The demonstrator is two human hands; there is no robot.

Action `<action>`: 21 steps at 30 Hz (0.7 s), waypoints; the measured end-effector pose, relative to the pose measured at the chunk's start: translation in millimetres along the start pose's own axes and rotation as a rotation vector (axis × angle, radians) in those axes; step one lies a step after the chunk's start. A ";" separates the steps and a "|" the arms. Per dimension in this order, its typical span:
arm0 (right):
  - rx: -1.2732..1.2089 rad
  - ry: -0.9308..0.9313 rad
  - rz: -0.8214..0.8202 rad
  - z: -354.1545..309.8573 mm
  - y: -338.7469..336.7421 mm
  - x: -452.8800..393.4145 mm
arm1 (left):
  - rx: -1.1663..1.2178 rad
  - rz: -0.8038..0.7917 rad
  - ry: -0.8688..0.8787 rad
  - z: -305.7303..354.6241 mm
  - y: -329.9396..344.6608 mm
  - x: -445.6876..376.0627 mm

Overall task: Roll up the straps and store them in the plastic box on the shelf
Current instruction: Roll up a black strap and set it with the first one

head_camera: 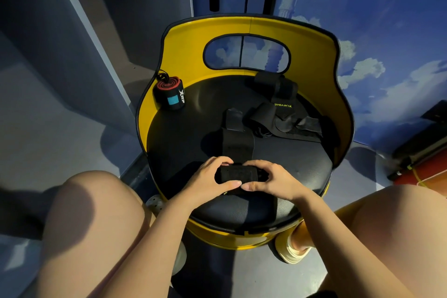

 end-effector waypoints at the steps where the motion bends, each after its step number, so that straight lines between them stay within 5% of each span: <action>1: -0.013 0.011 -0.002 0.8 -0.1 -1.1 | 0.013 0.001 0.018 1.4 0.1 0.9; 7: -0.033 0.039 0.016 1.0 0.3 -4.6 | 0.042 -0.017 0.002 -2.6 0.6 -2.1; 13: 0.076 -0.178 0.180 -19.4 -3.4 6.1 | 0.083 -0.073 -0.093 -9.1 1.9 -10.7; 21: 0.227 -0.260 0.151 -21.0 3.5 9.9 | 0.118 -0.129 -0.231 -16.6 9.1 -12.9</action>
Point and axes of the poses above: each hand's wrist, its own x-axis away from the middle knuckle, its own y-axis out of the palm, z = x × y, the point moved 7 cm from there along -x, towards the middle knuckle, and after that the axes turned 9 degrees about z, right-handed, at the moved point
